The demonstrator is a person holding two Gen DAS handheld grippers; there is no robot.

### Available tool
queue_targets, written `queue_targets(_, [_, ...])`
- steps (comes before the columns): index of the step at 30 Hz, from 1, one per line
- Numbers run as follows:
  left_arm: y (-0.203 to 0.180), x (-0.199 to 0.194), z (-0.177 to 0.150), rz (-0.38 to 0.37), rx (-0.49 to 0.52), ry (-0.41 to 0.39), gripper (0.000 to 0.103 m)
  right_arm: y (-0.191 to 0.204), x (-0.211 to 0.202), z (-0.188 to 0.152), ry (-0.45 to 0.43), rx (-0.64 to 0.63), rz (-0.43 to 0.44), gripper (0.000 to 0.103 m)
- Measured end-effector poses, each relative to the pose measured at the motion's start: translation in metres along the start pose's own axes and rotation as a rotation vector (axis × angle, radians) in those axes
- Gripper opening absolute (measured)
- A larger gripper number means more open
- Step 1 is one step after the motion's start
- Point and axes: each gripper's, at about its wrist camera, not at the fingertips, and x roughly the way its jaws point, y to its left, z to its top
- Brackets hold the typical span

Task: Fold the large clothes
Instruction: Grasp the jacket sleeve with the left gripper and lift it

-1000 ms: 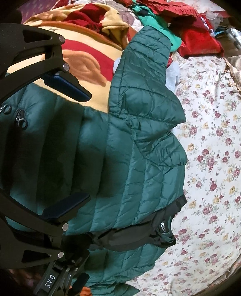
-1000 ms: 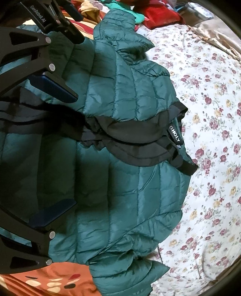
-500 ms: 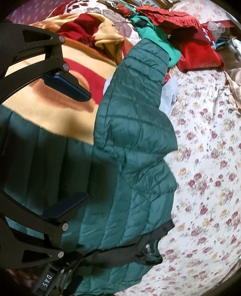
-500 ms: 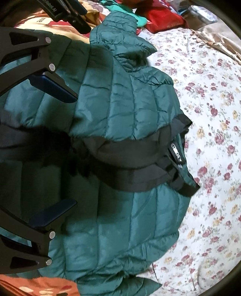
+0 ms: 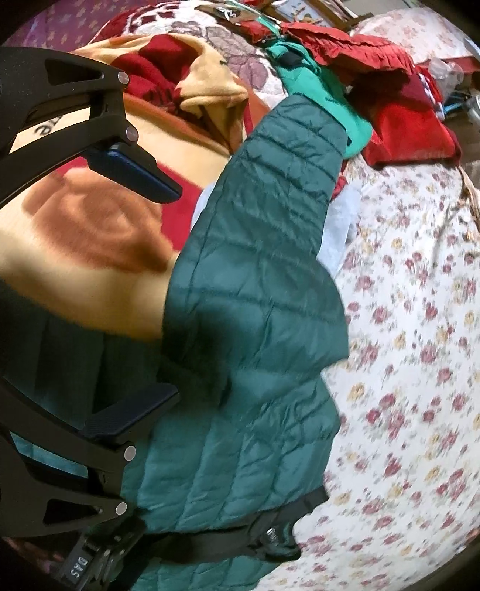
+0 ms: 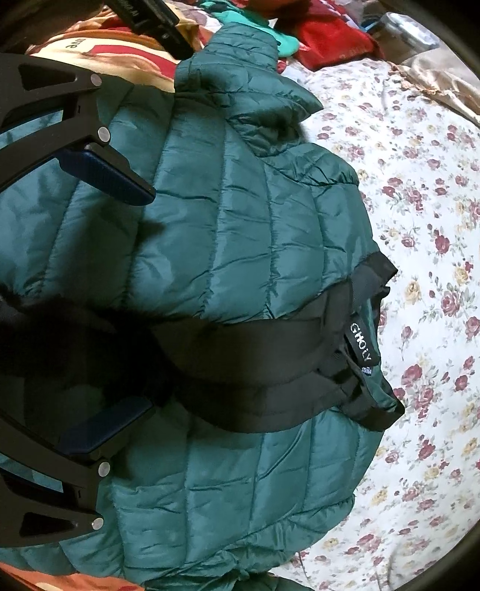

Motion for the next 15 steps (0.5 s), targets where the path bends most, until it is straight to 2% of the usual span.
queue_targets(6, [0.054,0.016,0.027,0.031,-0.116,0.000,0.099,0.005,-0.002,0.000,0.007,0.003,0.026,0.103])
queue_targets(12, [0.122,0.039,0.058,0.136,-0.226,-0.036,0.099,0.013,-0.004,-0.003,0.011,-0.031,0.042,0.103])
queue_targets(15, [0.161,0.060,0.074,0.188,-0.290,-0.029,0.099,0.014,-0.009,-0.004,0.008,-0.044,0.055,0.103])
